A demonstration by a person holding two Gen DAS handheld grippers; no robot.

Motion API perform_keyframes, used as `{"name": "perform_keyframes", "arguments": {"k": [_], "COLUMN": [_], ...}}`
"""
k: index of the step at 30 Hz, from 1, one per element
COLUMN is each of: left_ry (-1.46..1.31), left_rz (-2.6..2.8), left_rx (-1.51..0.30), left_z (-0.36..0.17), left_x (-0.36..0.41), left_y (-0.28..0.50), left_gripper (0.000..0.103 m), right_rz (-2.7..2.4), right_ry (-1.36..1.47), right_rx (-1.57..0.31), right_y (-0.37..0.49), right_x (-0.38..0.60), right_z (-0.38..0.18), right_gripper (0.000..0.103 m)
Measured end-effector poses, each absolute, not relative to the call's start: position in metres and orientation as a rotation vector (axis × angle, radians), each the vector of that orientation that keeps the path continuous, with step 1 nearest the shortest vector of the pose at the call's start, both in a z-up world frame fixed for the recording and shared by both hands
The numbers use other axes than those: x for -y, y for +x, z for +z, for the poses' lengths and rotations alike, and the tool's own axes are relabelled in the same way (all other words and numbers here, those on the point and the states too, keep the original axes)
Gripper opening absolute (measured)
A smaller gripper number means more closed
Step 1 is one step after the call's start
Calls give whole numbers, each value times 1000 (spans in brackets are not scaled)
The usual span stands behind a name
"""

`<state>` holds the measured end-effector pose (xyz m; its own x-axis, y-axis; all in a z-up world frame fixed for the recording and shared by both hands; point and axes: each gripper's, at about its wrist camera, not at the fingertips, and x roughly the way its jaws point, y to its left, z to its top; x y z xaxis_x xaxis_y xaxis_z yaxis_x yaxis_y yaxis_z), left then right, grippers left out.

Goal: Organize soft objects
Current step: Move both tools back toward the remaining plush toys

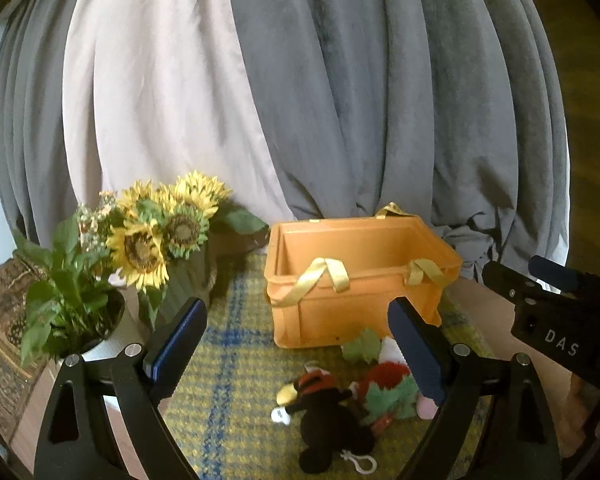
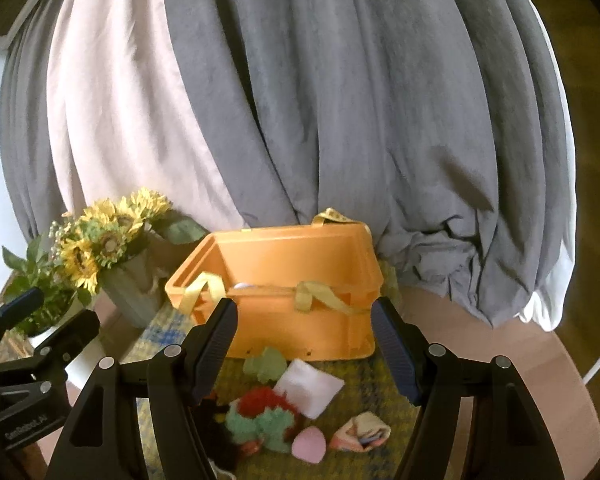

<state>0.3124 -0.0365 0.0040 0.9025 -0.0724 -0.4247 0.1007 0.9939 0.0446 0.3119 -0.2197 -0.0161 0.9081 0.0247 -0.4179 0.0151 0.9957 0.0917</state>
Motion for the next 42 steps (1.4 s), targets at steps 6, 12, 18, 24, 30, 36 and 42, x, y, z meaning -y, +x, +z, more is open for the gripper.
{"name": "perform_keyframes", "arguments": {"k": [6, 12, 18, 24, 30, 36, 42], "left_ry": [83, 87, 80, 83, 90, 94, 89], "left_rz": [-81, -82, -94, -96, -109, -125, -142], "left_rx": [-456, -487, -536, -591, -646, -683, -717], "left_z": [-12, -29, -48, -68, -90, -108, -122], "left_x": [34, 31, 28, 27, 28, 31, 34], "left_y": [299, 292, 291, 296, 305, 316, 331], "left_gripper": [93, 93, 93, 93, 93, 93, 93], "right_rz": [-2, 6, 0, -5, -16, -22, -10], "right_ry": [88, 91, 87, 94, 103, 130, 162], "right_rx": [-461, -499, -543, -597, -659, -723, -777], "right_y": [301, 292, 289, 291, 298, 309, 320], "right_x": [216, 212, 211, 210, 211, 214, 215], "right_z": [-32, -52, -69, -88, -109, -132, -153], "right_gripper": [70, 70, 70, 70, 70, 70, 70]}}
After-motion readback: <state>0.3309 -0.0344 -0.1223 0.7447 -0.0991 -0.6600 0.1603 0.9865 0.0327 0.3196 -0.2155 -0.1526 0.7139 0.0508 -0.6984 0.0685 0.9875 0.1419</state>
